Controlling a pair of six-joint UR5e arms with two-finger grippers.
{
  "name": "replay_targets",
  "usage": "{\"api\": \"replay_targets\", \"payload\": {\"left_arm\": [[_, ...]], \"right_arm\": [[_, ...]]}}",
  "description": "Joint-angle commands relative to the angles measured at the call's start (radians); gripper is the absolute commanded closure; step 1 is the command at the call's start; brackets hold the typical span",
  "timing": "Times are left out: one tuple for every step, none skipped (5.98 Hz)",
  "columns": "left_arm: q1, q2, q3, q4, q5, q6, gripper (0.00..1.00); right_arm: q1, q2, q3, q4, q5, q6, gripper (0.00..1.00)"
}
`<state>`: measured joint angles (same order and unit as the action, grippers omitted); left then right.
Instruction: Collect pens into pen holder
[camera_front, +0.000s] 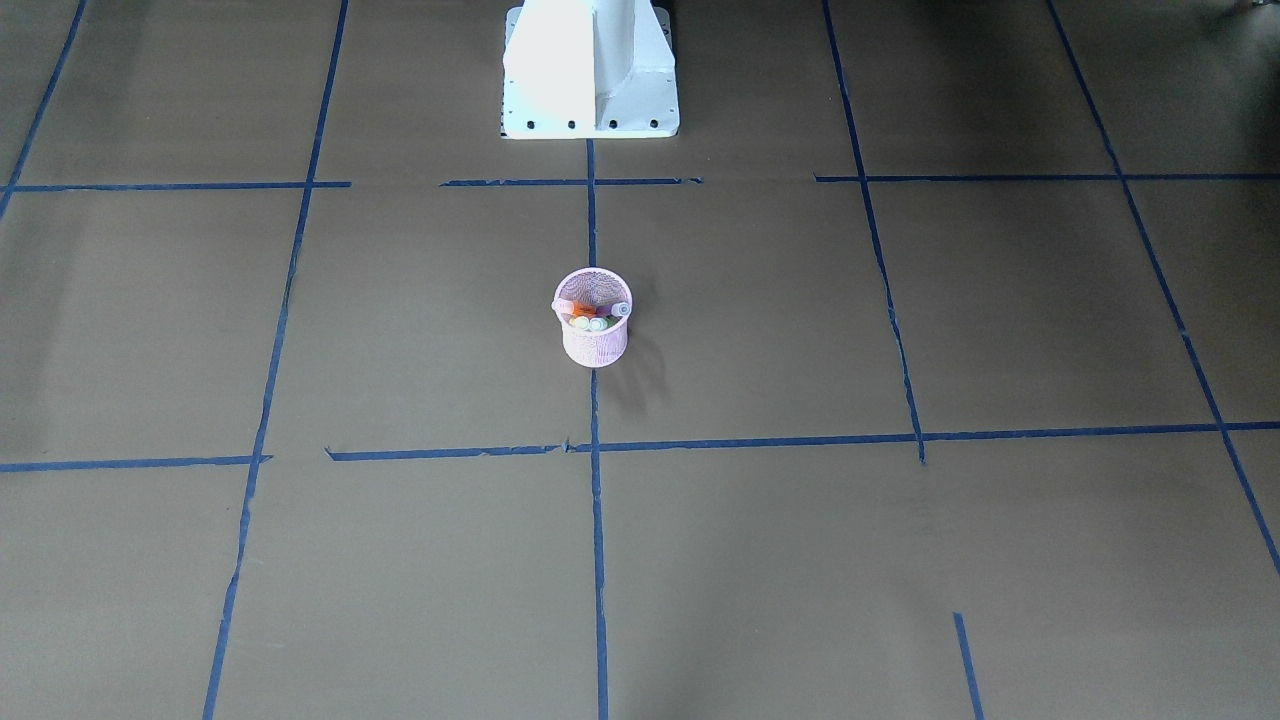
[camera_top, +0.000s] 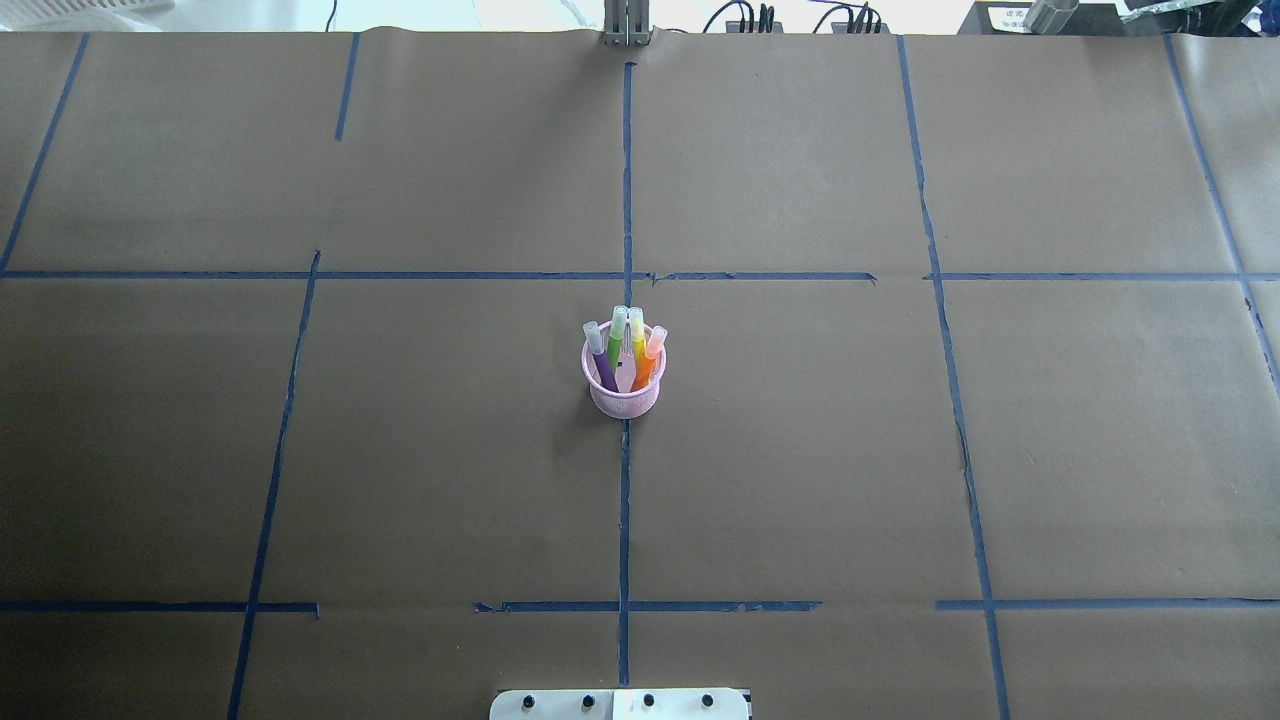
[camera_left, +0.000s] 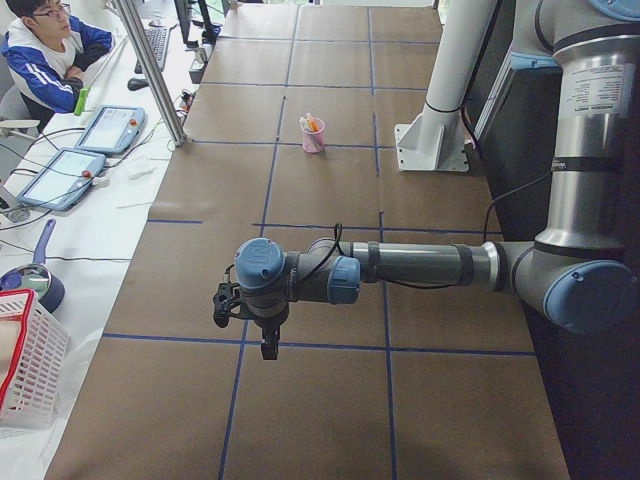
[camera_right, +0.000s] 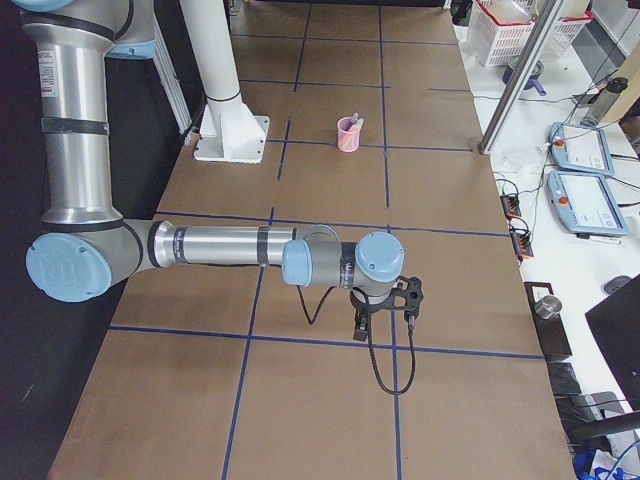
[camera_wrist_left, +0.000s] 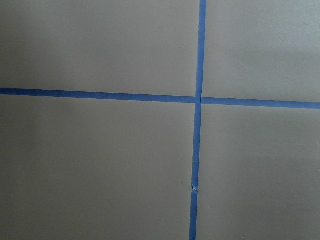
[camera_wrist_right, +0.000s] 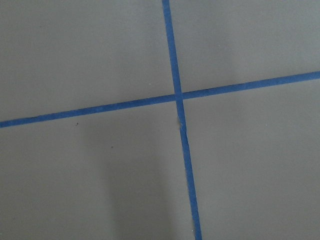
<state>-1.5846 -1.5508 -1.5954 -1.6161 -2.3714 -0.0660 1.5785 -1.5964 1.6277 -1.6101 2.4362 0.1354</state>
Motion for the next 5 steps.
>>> {"api": "replay_targets", "payload": {"left_arm": [[0.000, 0.000, -0.001, -0.001, 0.000, 0.002, 0.00], [0.000, 0.000, -0.001, -0.001, 0.000, 0.002, 0.00], [0.000, 0.000, 0.000, -0.001, 0.000, 0.002, 0.00], [0.000, 0.000, 0.000, -0.001, 0.000, 0.002, 0.00], [0.000, 0.000, 0.000, -0.001, 0.000, 0.002, 0.00]], "right_arm": [[0.032, -0.040, -0.006, -0.011, -0.029, -0.145, 0.00], [0.032, -0.046, -0.008, -0.007, -0.032, -0.148, 0.00], [0.034, -0.045, -0.006, -0.005, -0.031, -0.137, 0.00], [0.035, -0.045, -0.005, -0.005, -0.031, -0.137, 0.00], [0.035, -0.045, -0.005, -0.005, -0.031, -0.137, 0.00]]}}
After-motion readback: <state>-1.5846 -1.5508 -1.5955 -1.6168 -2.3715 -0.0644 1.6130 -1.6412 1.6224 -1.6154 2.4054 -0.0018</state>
